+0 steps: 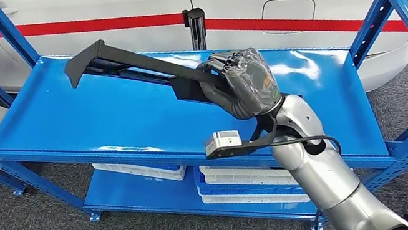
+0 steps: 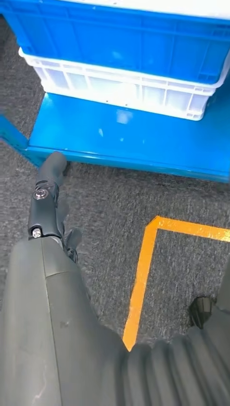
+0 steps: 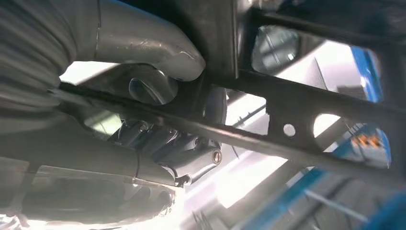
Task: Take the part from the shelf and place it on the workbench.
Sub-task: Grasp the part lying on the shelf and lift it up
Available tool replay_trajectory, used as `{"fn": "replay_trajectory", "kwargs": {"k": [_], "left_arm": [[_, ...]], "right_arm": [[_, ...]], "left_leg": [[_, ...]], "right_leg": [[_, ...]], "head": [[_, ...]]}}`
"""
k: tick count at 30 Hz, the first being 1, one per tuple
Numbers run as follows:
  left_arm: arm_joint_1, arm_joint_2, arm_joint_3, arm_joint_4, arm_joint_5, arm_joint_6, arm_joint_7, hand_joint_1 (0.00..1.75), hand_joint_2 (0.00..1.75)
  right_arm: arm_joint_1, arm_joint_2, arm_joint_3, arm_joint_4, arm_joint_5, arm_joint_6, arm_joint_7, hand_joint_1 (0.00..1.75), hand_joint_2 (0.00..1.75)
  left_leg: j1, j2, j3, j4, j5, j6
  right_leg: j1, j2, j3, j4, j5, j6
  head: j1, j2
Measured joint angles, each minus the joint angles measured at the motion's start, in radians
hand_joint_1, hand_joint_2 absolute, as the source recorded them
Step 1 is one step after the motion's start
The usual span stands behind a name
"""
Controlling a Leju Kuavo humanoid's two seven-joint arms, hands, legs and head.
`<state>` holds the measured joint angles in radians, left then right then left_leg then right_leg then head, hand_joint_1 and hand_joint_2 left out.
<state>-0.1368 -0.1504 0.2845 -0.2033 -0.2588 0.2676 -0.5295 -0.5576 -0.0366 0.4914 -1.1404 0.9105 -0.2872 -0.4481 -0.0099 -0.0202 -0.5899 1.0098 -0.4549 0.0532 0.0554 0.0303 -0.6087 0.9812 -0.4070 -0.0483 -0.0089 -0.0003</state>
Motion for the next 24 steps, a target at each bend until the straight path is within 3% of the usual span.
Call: {"fn": "replay_trajectory", "kwargs": {"k": [8,20,22,24], "left_arm": [[0.001,0.001,0.005,0.000,-0.063,-0.033,0.205,0.00,1.75],[-0.003,0.012,-0.012,-0.014,-0.109,-0.034,0.191,0.00,1.75],[-0.004,0.012,-0.011,-0.016,-0.109,-0.038,0.190,0.00,1.75],[-0.004,0.012,-0.011,-0.017,-0.110,-0.041,0.190,0.00,1.75]], "right_arm": [[0.026,-0.018,-0.014,-0.102,0.040,-0.012,0.033,1.66,1.75],[0.107,-0.016,-0.013,-0.104,0.085,-0.037,0.043,1.66,1.75],[0.109,-0.017,-0.014,-0.107,0.086,-0.037,0.043,1.66,1.75],[0.111,-0.017,-0.015,-0.109,0.086,-0.038,0.043,1.66,1.75]], "left_leg": [[0.001,0.000,0.001,0.000,0.000,-0.001],[0.001,0.001,0.003,-0.005,0.002,0.006],[0.010,0.005,0.012,-0.019,0.009,0.008],[0.016,0.009,0.018,-0.027,0.013,0.009]], "right_leg": [[0.001,0.000,0.000,0.001,0.000,0.000],[0.000,0.001,0.000,-0.001,0.000,0.002],[0.001,-0.001,-0.013,0.025,-0.016,0.007],[-0.013,-0.006,-0.060,0.126,-0.063,0.015]], "head": [[0.000,0.000],[0.000,0.000],[0.002,0.000],[0.009,0.000]]}}
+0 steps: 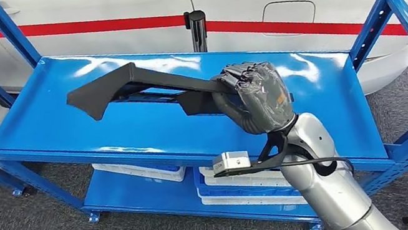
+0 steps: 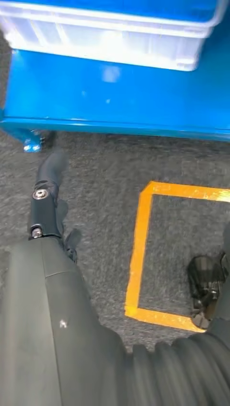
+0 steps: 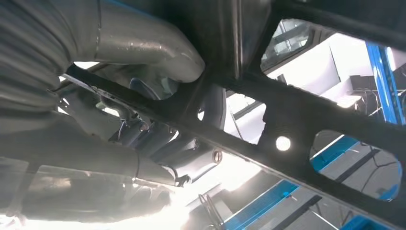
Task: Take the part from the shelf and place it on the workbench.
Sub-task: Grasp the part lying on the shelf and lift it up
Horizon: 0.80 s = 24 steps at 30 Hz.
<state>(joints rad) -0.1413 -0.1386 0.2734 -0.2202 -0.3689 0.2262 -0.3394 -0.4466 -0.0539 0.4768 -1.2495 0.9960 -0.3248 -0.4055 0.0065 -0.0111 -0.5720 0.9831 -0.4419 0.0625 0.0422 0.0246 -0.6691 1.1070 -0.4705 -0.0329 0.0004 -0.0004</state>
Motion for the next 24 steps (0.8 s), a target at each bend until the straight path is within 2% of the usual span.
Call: {"fn": "replay_trajectory", "kwargs": {"k": [2,3,4,5,6,7,8,9,11,13,14,15,17,18,19,20,21,22,23,24], "left_arm": [[0.000,0.001,0.000,0.000,-0.001,-0.003,0.000,0.00,1.75],[0.000,0.002,0.000,0.000,-0.001,-0.003,0.000,0.00,1.75],[0.001,0.003,0.001,0.000,-0.002,-0.004,-0.001,0.00,1.75],[0.001,0.003,0.001,0.000,-0.004,-0.004,-0.002,0.00,1.75],[0.001,0.003,0.001,0.000,-0.006,-0.005,-0.004,0.00,1.75],[0.001,0.004,0.001,0.000,-0.008,-0.005,-0.005,0.00,1.75],[0.001,0.005,0.001,0.000,-0.010,-0.004,-0.006,0.00,1.75],[0.001,0.005,0.001,0.000,-0.012,-0.004,-0.006,0.00,1.75],[0.001,0.004,0.001,0.000,-0.016,-0.003,-0.006,0.00,1.75],[0.001,0.005,0.001,0.000,-0.018,-0.003,-0.006,0.00,1.75],[0.001,0.005,0.001,0.000,-0.018,-0.004,-0.005,0.00,1.75],[0.001,0.006,0.001,0.000,-0.019,-0.005,-0.005,0.00,1.75],[0.001,0.006,0.001,0.000,-0.024,-0.007,-0.005,0.00,1.75],[0.001,0.006,0.001,0.000,-0.027,-0.008,-0.003,0.00,1.75],[0.001,0.006,0.001,0.000,-0.029,-0.008,-0.002,0.00,1.75],[0.001,0.006,0.001,0.000,-0.031,-0.008,0.000,0.00,1.75],[0.000,0.007,0.001,0.000,-0.033,-0.008,0.001,0.00,1.75],[-0.001,0.008,0.001,-0.001,-0.033,-0.008,0.001,0.00,1.75],[-0.002,0.009,0.001,-0.002,-0.035,-0.009,0.000,0.00,1.75],[-0.003,0.010,0.001,-0.003,-0.036,-0.010,-0.001,0.00,1.75]], "right_arm": [[0.006,-0.001,0.000,0.000,0.000,0.000,0.001,1.66,1.75],[0.009,-0.001,0.000,0.000,0.000,0.000,0.001,1.66,1.75],[0.012,-0.002,0.000,0.000,0.000,0.000,0.001,1.66,1.75],[0.013,-0.003,0.000,0.000,0.000,0.000,0.001,1.66,1.75],[0.014,-0.003,-0.001,0.000,0.001,0.000,0.001,1.66,1.75],[0.013,-0.003,-0.002,0.000,0.001,0.000,0.002,1.66,1.75],[0.014,-0.004,-0.002,-0.001,0.002,0.001,0.002,1.66,1.75],[0.014,-0.004,-0.003,-0.001,0.002,0.001,0.002,1.66,1.75],[0.016,-0.005,-0.004,-0.002,0.005,0.001,0.002,1.66,1.75],[0.015,-0.005,-0.005,-0.002,0.008,0.001,0.004,1.66,1.75],[0.015,-0.005,-0.006,-0.002,0.010,0.001,0.004,1.66,1.75],[0.015,-0.005,-0.006,-0.002,0.010,0.001,0.004,1.66,1.75],[0.017,-0.004,-0.005,-0.002,0.012,0.001,0.005,1.66,1.75],[0.018,-0.005,-0.005,-0.002,0.014,0.002,0.005,1.66,1.75],[0.019,-0.005,-0.005,-0.002,0.015,0.002,0.005,1.66,1.75],[0.019,-0.005,-0.005,-0.002,0.017,0.002,0.006,1.66,1.75],[0.020,-0.006,-0.005,-0.002,0.018,0.002,0.007,1.66,1.75],[0.020,-0.006,-0.006,-0.002,0.019,0.002,0.007,1.66,1.75],[0.019,-0.006,-0.006,-0.002,0.020,0.002,0.008,1.66,1.75],[0.019,-0.006,-0.006,-0.002,0.021,0.002,0.009,1.66,1.75]], "left_leg": [[0.005,0.005,-0.001,0.001,0.001,-0.002],[0.008,0.007,-0.001,0.002,0.001,-0.004],[0.013,0.008,-0.001,0.003,0.001,-0.009],[0.020,0.008,0.000,0.004,0.000,-0.015],[0.025,0.008,0.000,0.005,-0.002,-0.024],[0.029,0.008,-0.001,0.007,-0.004,-0.035],[0.031,0.007,-0.001,0.008,-0.005,-0.046],[0.030,0.006,-0.001,0.010,-0.005,-0.055],[0.030,0.004,-0.001,0.009,-0.001,-0.070],[0.035,0.006,-0.008,0.026,-0.020,-0.078],[0.036,0.007,-0.023,0.062,-0.050,-0.079],[0.036,0.008,-0.046,0.122,-0.091,-0.080],[0.034,0.008,-0.100,0.263,-0.167,-0.080],[0.034,0.008,-0.114,0.307,-0.183,-0.079],[0.034,0.008,-0.109,0.313,-0.179,-0.077],[0.033,0.008,-0.082,0.277,-0.158,-0.072],[0.032,0.008,-0.039,0.212,-0.131,-0.066],[0.030,0.008,0.012,0.135,-0.111,-0.059],[0.027,0.009,0.050,0.075,-0.096,-0.054],[0.023,0.009,0.071,0.038,-0.090,-0.051]], "right_leg": [[-0.025,-0.005,-0.060,0.131,-0.049,0.015],[-0.038,-0.009,-0.075,0.164,-0.056,0.029],[-0.051,-0.013,-0.072,0.159,-0.047,0.046],[-0.065,-0.018,-0.049,0.115,-0.026,0.066],[-0.077,-0.024,-0.012,0.044,0.001,0.086],[-0.083,-0.024,0.027,-0.021,0.023,0.100],[-0.083,-0.023,0.054,-0.069,0.037,0.108],[-0.081,-0.020,0.068,-0.093,0.042,0.109],[-0.074,-0.013,0.065,-0.094,0.041,0.100],[-0.084,-0.014,0.062,-0.098,0.044,0.080],[-0.088,-0.014,0.061,-0.100,0.047,0.065],[-0.087,-0.015,0.058,-0.102,0.050,0.051],[-0.075,-0.018,0.048,-0.102,0.058,0.031],[-0.070,-0.018,0.042,-0.102,0.063,0.027],[-0.066,-0.018,0.036,-0.102,0.068,0.024],[-0.063,-0.018,0.030,-0.102,0.074,0.024],[-0.061,-0.017,0.025,-0.102,0.080,0.025],[-0.058,-0.016,0.021,-0.102,0.085,0.028],[-0.056,-0.015,0.018,-0.102,0.091,0.033],[-0.054,-0.015,0.017,-0.102,0.097,0.039]], "head": [[0.004,0.000],[0.004,0.000],[0.005,0.000],[0.005,0.000],[0.006,0.000],[0.008,0.000],[0.010,0.000],[0.012,0.000],[0.012,0.000],[0.008,0.000],[0.006,0.000],[0.004,0.000],[0.003,0.000],[0.003,0.000],[0.003,0.000],[0.003,0.000],[0.003,0.000],[0.003,0.000],[0.004,0.000],[0.004,0.000]]}}
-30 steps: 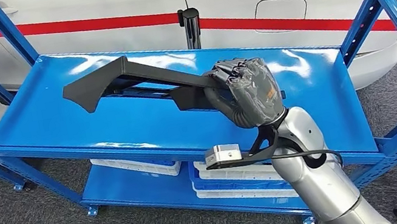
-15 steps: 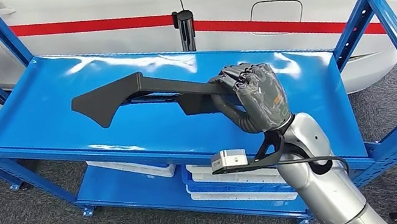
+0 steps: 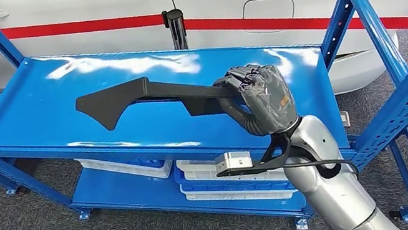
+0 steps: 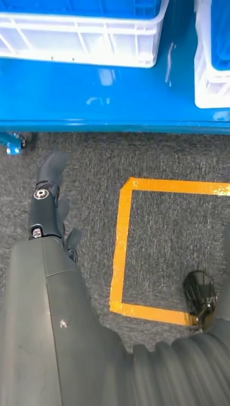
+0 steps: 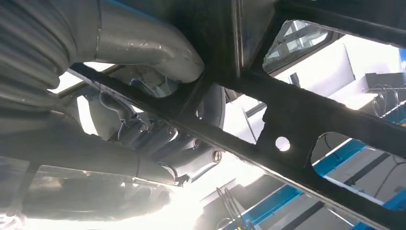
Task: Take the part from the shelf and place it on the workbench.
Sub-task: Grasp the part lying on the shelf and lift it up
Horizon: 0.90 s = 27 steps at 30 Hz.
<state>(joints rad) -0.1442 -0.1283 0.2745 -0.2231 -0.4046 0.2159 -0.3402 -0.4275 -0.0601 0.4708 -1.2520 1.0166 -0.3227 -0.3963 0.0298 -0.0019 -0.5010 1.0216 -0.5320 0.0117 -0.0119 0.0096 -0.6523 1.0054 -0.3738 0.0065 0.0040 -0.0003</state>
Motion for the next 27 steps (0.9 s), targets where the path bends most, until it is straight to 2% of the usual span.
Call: {"fn": "replay_trajectory", "kwargs": {"k": [1,3,4,5,6,7,8,9,10,11,13,14,15,16,17,18,19,20,22,23,24,25,26,27], "left_arm": [[-0.001,0.001,0.000,-0.001,-0.001,-0.002,-0.001,0.00,1.75],[-0.002,0.001,0.000,-0.002,-0.002,-0.005,-0.003,0.00,1.75],[-0.002,0.001,0.000,-0.003,-0.003,-0.006,-0.003,0.00,1.75],[-0.003,0.001,0.000,-0.003,-0.003,-0.006,-0.003,0.00,1.75],[-0.003,0.001,0.001,-0.004,-0.003,-0.007,-0.004,0.00,1.75],[-0.004,0.001,0.001,-0.004,-0.004,-0.008,-0.004,0.00,1.75],[-0.003,0.001,0.001,-0.004,-0.004,-0.008,-0.003,0.00,1.75],[-0.003,0.001,0.001,-0.004,-0.006,-0.009,-0.003,0.00,1.75],[-0.003,0.001,0.001,-0.004,-0.008,-0.010,-0.002,0.00,1.75],[-0.003,0.001,0.001,-0.004,-0.009,-0.010,-0.002,0.00,1.75],[-0.003,0.001,0.002,-0.004,-0.012,-0.010,-0.001,0.00,1.75],[-0.003,0.000,0.002,-0.004,-0.012,-0.009,-0.001,0.00,1.75],[-0.004,0.001,0.002,-0.004,-0.012,-0.009,-0.001,0.00,1.75],[-0.004,0.001,0.002,-0.004,-0.012,-0.009,-0.001,0.00,1.75],[-0.004,0.001,0.002,-0.004,-0.012,-0.009,-0.001,0.00,1.75],[-0.004,0.001,0.002,-0.004,-0.012,-0.009,-0.001,0.00,1.75],[-0.004,0.001,0.002,-0.004,-0.012,-0.009,-0.001,0.00,1.75],[-0.004,0.001,0.002,-0.004,-0.012,-0.009,-0.001,0.00,1.75],[-0.004,0.002,0.002,-0.004,-0.012,-0.009,-0.001,0.00,1.75],[-0.004,0.002,0.002,-0.004,-0.012,-0.009,-0.001,0.00,1.75],[-0.003,0.002,0.002,-0.004,-0.012,-0.009,-0.001,0.00,1.75],[-0.003,0.002,0.002,-0.004,-0.012,-0.009,-0.001,0.00,1.75],[-0.003,0.002,0.002,-0.004,-0.012,-0.009,0.000,0.00,1.75],[-0.004,0.002,0.002,-0.004,-0.012,-0.009,0.000,0.00,1.75]], "right_arm": [[0.000,0.000,0.000,0.000,0.001,0.000,0.001,1.66,1.75],[0.000,-0.001,0.000,0.000,0.002,0.000,0.002,1.66,1.75],[0.000,-0.002,-0.001,0.000,0.002,0.000,0.002,1.66,1.75],[0.000,-0.003,-0.001,0.000,0.002,0.000,0.002,1.66,1.75],[0.001,-0.005,-0.002,0.000,0.002,0.000,0.003,1.66,1.75],[0.002,-0.006,-0.002,0.000,0.002,0.000,0.003,1.66,1.75],[0.003,-0.008,-0.002,0.000,0.003,0.000,0.004,1.66,1.75],[0.005,-0.009,-0.002,0.000,0.004,0.000,0.004,1.66,1.75],[0.007,-0.009,-0.002,0.000,0.006,0.000,0.005,1.66,1.75],[0.008,-0.010,-0.002,0.000,0.008,0.000,0.006,1.66,1.75],[0.009,-0.010,-0.002,0.000,0.011,-0.001,0.009,1.66,1.75],[0.009,-0.010,-0.002,0.000,0.013,-0.001,0.010,1.66,1.75],[0.009,-0.010,-0.002,0.000,0.014,-0.001,0.010,1.66,1.75],[0.010,-0.010,-0.003,0.000,0.015,-0.002,0.011,1.66,1.75],[0.010,-0.010,-0.003,0.000,0.016,-0.002,0.011,1.66,1.75],[0.010,-0.010,-0.004,0.000,0.017,-0.002,0.011,1.66,1.75],[0.010,-0.010,-0.004,0.000,0.017,-0.002,0.011,1.66,1.75],[0.010,-0.009,-0.004,0.000,0.018,-0.002,0.012,1.66,1.75],[0.009,-0.007,-0.004,0.000,0.020,-0.003,0.014,1.66,1.75],[0.009,-0.007,-0.004,0.000,0.022,-0.003,0.016,1.66,1.75],[0.009,-0.006,-0.004,0.000,0.023,-0.005,0.019,1.66,1.75],[0.009,-0.006,-0.005,0.000,0.025,-0.006,0.023,1.66,1.75],[0.007,-0.006,-0.006,0.000,0.025,-0.008,0.026,1.66,1.75],[0.004,-0.006,-0.008,0.000,0.025,-0.008,0.028,1.66,1.75]], "left_leg": [[-0.004,0.001,0.006,-0.016,0.001,0.002],[-0.006,0.002,-0.004,-0.023,0.017,0.008],[-0.005,0.004,-0.010,-0.028,0.028,0.014],[-0.003,0.006,-0.018,-0.033,0.042,0.021],[-0.002,0.009,-0.028,-0.037,0.054,0.026],[-0.004,0.010,-0.039,-0.037,0.063,0.029],[-0.004,0.011,-0.051,-0.036,0.071,0.030],[-0.005,0.011,-0.061,-0.035,0.079,0.029],[-0.005,0.012,-0.070,-0.035,0.085,0.027],[-0.005,0.013,-0.077,-0.034,0.091,0.024],[-0.005,0.013,-0.085,-0.033,0.099,0.017],[-0.006,0.012,-0.088,-0.033,0.103,0.011],[-0.008,0.012,-0.090,-0.032,0.107,0.006],[-0.010,0.011,-0.092,-0.031,0.110,0.001],[-0.011,0.010,-0.093,-0.030,0.114,-0.004],[-0.010,0.010,-0.096,-0.027,0.115,-0.008],[-0.009,0.008,-0.102,-0.020,0.108,-0.012],[-0.007,0.007,-0.114,0.000,0.089,-0.016],[-0.005,0.004,-0.159,0.102,0.015,-0.022],[-0.005,0.003,-0.186,0.172,-0.024,-0.024],[-0.004,0.002,-0.207,0.232,-0.049,-0.026],[-0.004,0.002,-0.213,0.263,-0.056,-0.026],[-0.004,0.002,-0.198,0.253,-0.042,-0.024],[-0.004,0.002,-0.164,0.205,-0.015,-0.020]], "right_leg": [[0.001,0.000,-0.001,-0.001,0.006,0.007],[0.003,-0.002,-0.006,-0.006,0.019,0.023],[0.004,-0.002,-0.015,0.001,0.012,0.026],[0.005,-0.003,-0.029,0.025,-0.009,0.024],[0.005,-0.003,-0.050,0.072,-0.045,0.019],[0.002,-0.003,-0.074,0.137,-0.089,0.014],[0.000,-0.003,-0.093,0.206,-0.126,0.014],[-0.001,-0.003,-0.103,0.260,-0.150,0.018],[-0.003,-0.004,-0.096,0.280,-0.157,0.025],[-0.005,-0.004,-0.064,0.255,-0.150,0.035],[-0.010,-0.008,0.042,0.110,-0.127,0.048],[-0.008,-0.008,0.090,0.043,-0.117,0.048],[-0.005,-0.007,0.117,0.001,-0.112,0.045],[-0.002,-0.005,0.127,-0.016,-0.112,0.039],[0.002,-0.003,0.126,-0.012,-0.107,0.035],[-0.003,-0.003,0.120,-0.014,-0.105,0.030],[-0.007,-0.002,0.116,-0.014,-0.101,0.022],[-0.012,-0.003,0.111,-0.015,-0.096,0.012],[-0.014,-0.003,0.098,-0.015,-0.085,-0.008],[-0.011,-0.004,0.091,-0.015,-0.080,-0.015],[-0.008,-0.004,0.085,-0.014,-0.076,-0.019],[-0.006,-0.004,0.079,-0.013,-0.072,-0.020],[-0.004,-0.004,0.075,-0.012,-0.069,-0.020],[-0.003,-0.004,0.072,-0.011,-0.066,-0.019]], "head": [[0.000,0.000],[-0.001,0.000],[-0.001,0.000],[0.000,0.000],[0.001,0.000],[0.002,0.000],[0.004,0.000],[0.005,0.000],[0.006,0.000],[0.007,0.000],[0.007,0.000],[0.007,0.000],[0.006,0.000],[0.006,0.000],[0.005,0.000],[0.005,0.000],[0.005,0.000],[0.004,0.000],[0.001,0.000],[0.000,0.000],[-0.001,0.000],[-0.001,0.000],[-0.001,0.000],[-0.001,0.000]]}}
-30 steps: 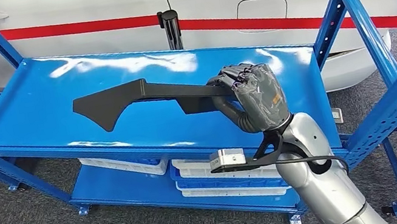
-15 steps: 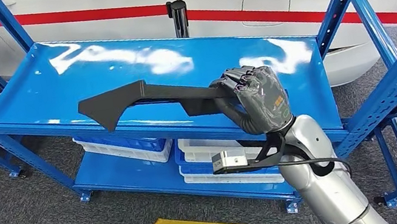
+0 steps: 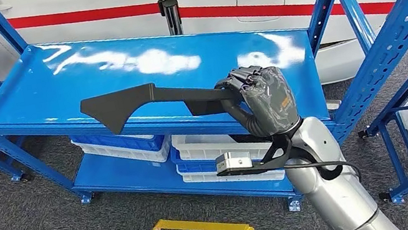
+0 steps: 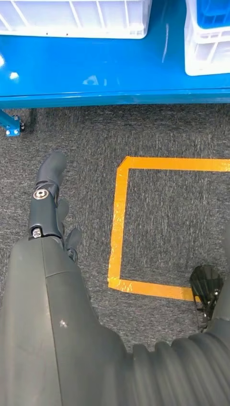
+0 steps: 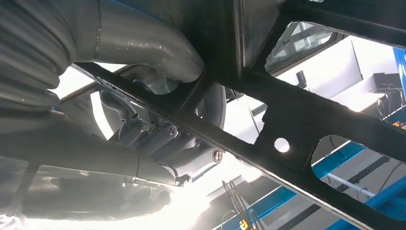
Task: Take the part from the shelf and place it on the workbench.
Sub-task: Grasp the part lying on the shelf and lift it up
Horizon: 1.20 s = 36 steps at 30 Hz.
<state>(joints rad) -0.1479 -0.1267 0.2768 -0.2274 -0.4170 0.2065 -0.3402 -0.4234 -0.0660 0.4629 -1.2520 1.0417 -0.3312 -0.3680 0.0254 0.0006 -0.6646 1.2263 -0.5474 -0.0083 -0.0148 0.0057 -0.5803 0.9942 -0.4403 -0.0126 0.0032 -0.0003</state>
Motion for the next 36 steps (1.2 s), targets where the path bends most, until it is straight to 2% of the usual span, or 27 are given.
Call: {"fn": "replay_trajectory", "kwargs": {"k": [2,3,4,6,8,9,11,12,13,14,15,17,18,19,20,21,22,23,25,27,28,29,30,31,33,34,36], "left_arm": [[-0.002,0.000,0.000,0.000,0.000,0.000,0.001,0.00,1.75],[-0.003,0.000,0.000,0.000,0.000,0.001,0.001,0.00,1.75],[-0.004,-0.001,0.000,0.000,0.001,0.002,0.000,0.00,1.75],[-0.005,-0.003,0.000,-0.001,-0.001,0.003,0.000,0.00,1.75],[-0.008,-0.005,0.001,-0.001,-0.006,0.004,0.001,0.00,1.75],[-0.010,-0.007,0.001,-0.002,-0.008,0.003,0.002,0.00,1.75],[-0.012,-0.009,0.002,-0.003,-0.012,0.003,0.004,0.00,1.75],[-0.012,-0.010,0.002,-0.003,-0.012,0.003,0.006,0.00,1.75],[-0.012,-0.010,0.003,-0.003,-0.013,0.003,0.007,0.00,1.75],[-0.012,-0.010,0.003,-0.003,-0.013,0.003,0.008,0.00,1.75],[-0.012,-0.010,0.004,-0.003,-0.013,0.003,0.008,0.00,1.75],[-0.012,-0.010,0.004,-0.003,-0.013,0.003,0.008,0.00,1.75],[-0.013,-0.011,0.004,-0.003,-0.013,0.003,0.008,0.00,1.75],[-0.013,-0.011,0.004,-0.003,-0.013,0.003,0.008,0.00,1.75],[-0.014,-0.012,0.004,-0.003,-0.013,0.003,0.009,0.00,1.75],[-0.014,-0.012,0.004,-0.003,-0.013,0.003,0.009,0.00,1.75],[-0.014,-0.013,0.004,-0.003,-0.013,0.003,0.009,0.00,1.75],[-0.014,-0.013,0.004,-0.003,-0.013,0.003,0.009,0.00,1.75],[-0.014,-0.012,0.004,-0.003,-0.015,0.004,0.009,0.00,1.75],[-0.014,-0.012,0.004,-0.003,-0.019,0.004,0.010,0.00,1.75],[-0.014,-0.012,0.004,-0.003,-0.020,0.004,0.010,0.00,1.75],[-0.014,-0.012,0.004,-0.003,-0.021,0.005,0.011,0.00,1.75],[-0.014,-0.012,0.004,-0.003,-0.021,0.005,0.011,0.00,1.75],[-0.015,-0.012,0.004,-0.003,-0.022,0.006,0.011,0.00,1.75],[-0.017,-0.012,0.004,-0.005,-0.023,0.007,0.011,0.00,1.75],[-0.018,-0.012,0.004,-0.006,-0.024,0.007,0.011,0.00,1.75],[-0.019,-0.012,0.004,-0.007,-0.025,0.008,0.011,0.00,1.75]], "right_arm": [[-0.012,0.000,-0.005,0.000,-0.001,-0.001,0.002,1.66,1.75],[-0.019,0.000,-0.008,0.001,-0.003,-0.002,0.003,1.66,1.75],[-0.026,0.000,-0.011,0.002,-0.005,-0.003,0.003,1.66,1.75],[-0.033,0.001,-0.016,0.003,-0.010,-0.009,0.002,1.66,1.75],[-0.035,0.002,-0.023,0.004,-0.012,-0.016,0.002,1.66,1.75],[-0.035,0.002,-0.028,0.003,-0.012,-0.019,0.002,1.66,1.75],[-0.032,0.002,-0.035,0.003,-0.008,-0.024,0.004,1.66,1.75],[-0.029,0.002,-0.037,0.003,-0.005,-0.024,0.005,1.66,1.75],[-0.026,0.003,-0.039,0.003,-0.002,-0.024,0.007,1.66,1.75],[-0.023,0.003,-0.041,0.003,0.000,-0.024,0.009,1.66,1.75],[-0.022,0.003,-0.043,0.003,0.000,-0.024,0.010,1.66,1.75],[-0.023,0.005,-0.045,0.001,0.000,-0.024,0.011,1.66,1.75],[-0.023,0.006,-0.046,0.000,0.000,-0.024,0.011,1.66,1.75],[-0.023,0.007,-0.047,-0.001,0.001,-0.024,0.011,1.66,1.75],[-0.023,0.007,-0.049,-0.001,0.001,-0.024,0.011,1.66,1.75],[-0.022,0.008,-0.049,-0.002,0.001,-0.024,0.011,1.66,1.75],[-0.023,0.009,-0.050,-0.003,0.001,-0.024,0.011,1.66,1.75],[-0.023,0.011,-0.051,-0.003,0.002,-0.023,0.011,1.66,1.75],[-0.024,0.015,-0.052,-0.003,0.003,-0.023,0.011,1.66,1.75],[-0.022,0.019,-0.053,-0.003,0.006,-0.022,0.011,1.66,1.75],[-0.022,0.021,-0.053,-0.003,0.008,-0.021,0.011,1.66,1.75],[-0.021,0.021,-0.053,-0.003,0.010,-0.021,0.011,1.66,1.75],[-0.020,0.022,-0.054,-0.003,0.012,-0.020,0.011,1.66,1.75],[-0.020,0.022,-0.056,-0.003,0.013,-0.019,0.011,1.66,1.75],[-0.021,0.024,-0.059,-0.005,0.016,-0.018,0.011,1.66,1.75],[-0.021,0.026,-0.061,-0.007,0.017,-0.017,0.011,1.66,1.75],[-0.021,0.029,-0.062,-0.009,0.018,-0.014,0.011,1.66,1.75]], "left_leg": [[-0.002,-0.001,0.090,-0.142,0.044,0.009],[-0.004,-0.002,0.119,-0.191,0.055,0.014],[-0.008,-0.003,0.131,-0.216,0.056,0.017],[-0.014,-0.003,0.127,-0.224,0.064,0.027],[-0.012,0.000,0.120,-0.234,0.079,0.043],[-0.010,0.002,0.114,-0.239,0.088,0.051],[-0.010,0.004,0.099,-0.240,0.100,0.060],[-0.011,0.005,0.091,-0.239,0.106,0.061],[-0.011,0.006,0.083,-0.239,0.111,0.061],[-0.011,0.006,0.077,-0.239,0.117,0.059],[-0.011,0.007,0.072,-0.238,0.121,0.057],[-0.013,0.007,0.066,-0.238,0.128,0.050],[-0.014,0.007,0.064,-0.238,0.132,0.045],[-0.016,0.007,0.062,-0.237,0.136,0.040],[-0.017,0.007,0.059,-0.236,0.141,0.034],[-0.018,0.006,0.056,-0.234,0.145,0.030],[-0.016,0.005,0.052,-0.230,0.143,0.025],[-0.015,0.004,0.045,-0.218,0.129,0.020],[-0.011,0.001,0.011,-0.137,0.060,0.010],[-0.009,0.000,-0.035,0.000,-0.022,0.002],[-0.007,0.000,-0.047,0.049,-0.040,-0.001],[-0.005,0.000,-0.042,0.064,-0.040,-0.003],[-0.003,0.000,-0.017,0.040,-0.023,-0.005],[0.000,0.000,0.025,-0.019,0.004,-0.005],[0.001,-0.002,0.107,-0.148,0.035,-0.001],[-0.001,-0.003,0.128,-0.187,0.041,0.003],[-0.009,-0.005,0.128,-0.204,0.046,0.014]], "right_leg": [[0.003,0.000,-0.004,0.003,0.005,0.005],[0.005,0.000,-0.007,0.004,0.008,0.009],[0.006,0.000,-0.009,0.004,0.011,0.015],[0.007,0.000,-0.014,0.002,0.021,0.030],[0.008,-0.002,-0.030,0.020,0.007,0.038],[0.009,-0.002,-0.048,0.056,-0.018,0.036],[0.005,-0.003,-0.099,0.186,-0.092,0.028],[0.004,-0.003,-0.121,0.252,-0.121,0.029],[0.003,-0.003,-0.130,0.292,-0.136,0.033],[0.002,-0.004,-0.117,0.290,-0.134,0.041],[0.001,-0.004,-0.084,0.247,-0.118,0.049],[0.000,-0.005,0.016,0.091,-0.079,0.058],[0.003,-0.004,0.053,0.031,-0.065,0.056],[0.006,-0.004,0.073,-0.005,-0.058,0.052],[0.009,-0.003,0.078,-0.016,-0.056,0.046],[0.010,-0.003,0.073,-0.014,-0.050,0.042],[0.003,-0.004,0.067,-0.015,-0.046,0.036],[-0.002,-0.004,0.063,-0.014,-0.040,0.027],[-0.011,-0.006,0.051,-0.015,-0.027,0.007],[-0.006,-0.007,0.033,-0.013,-0.014,-0.003],[-0.005,-0.007,0.023,-0.011,-0.009,-0.004],[-0.005,-0.007,0.014,-0.007,-0.005,-0.002],[-0.005,-0.007,0.006,-0.002,-0.002,0.001],[-0.005,-0.007,-0.001,0.005,-0.001,0.003],[-0.003,-0.007,-0.016,0.018,0.004,0.010],[-0.001,-0.007,-0.022,0.022,0.008,0.017],[0.002,-0.007,-0.030,0.022,0.020,0.035]], "head": [[0.000,0.000],[0.001,0.000],[0.000,0.000],[-0.001,0.000],[0.001,0.000],[0.003,0.000],[0.008,0.000],[0.009,0.000],[0.010,0.000],[0.011,0.000],[0.012,0.000],[0.013,0.000],[0.012,0.000],[0.013,0.000],[0.012,0.000],[0.012,0.000],[0.012,0.000],[0.011,0.000],[0.009,0.000],[0.007,0.000],[0.007,0.000],[0.007,0.000],[0.007,0.000],[0.007,0.000],[0.008,0.000],[0.008,0.000],[0.009,0.000]]}}
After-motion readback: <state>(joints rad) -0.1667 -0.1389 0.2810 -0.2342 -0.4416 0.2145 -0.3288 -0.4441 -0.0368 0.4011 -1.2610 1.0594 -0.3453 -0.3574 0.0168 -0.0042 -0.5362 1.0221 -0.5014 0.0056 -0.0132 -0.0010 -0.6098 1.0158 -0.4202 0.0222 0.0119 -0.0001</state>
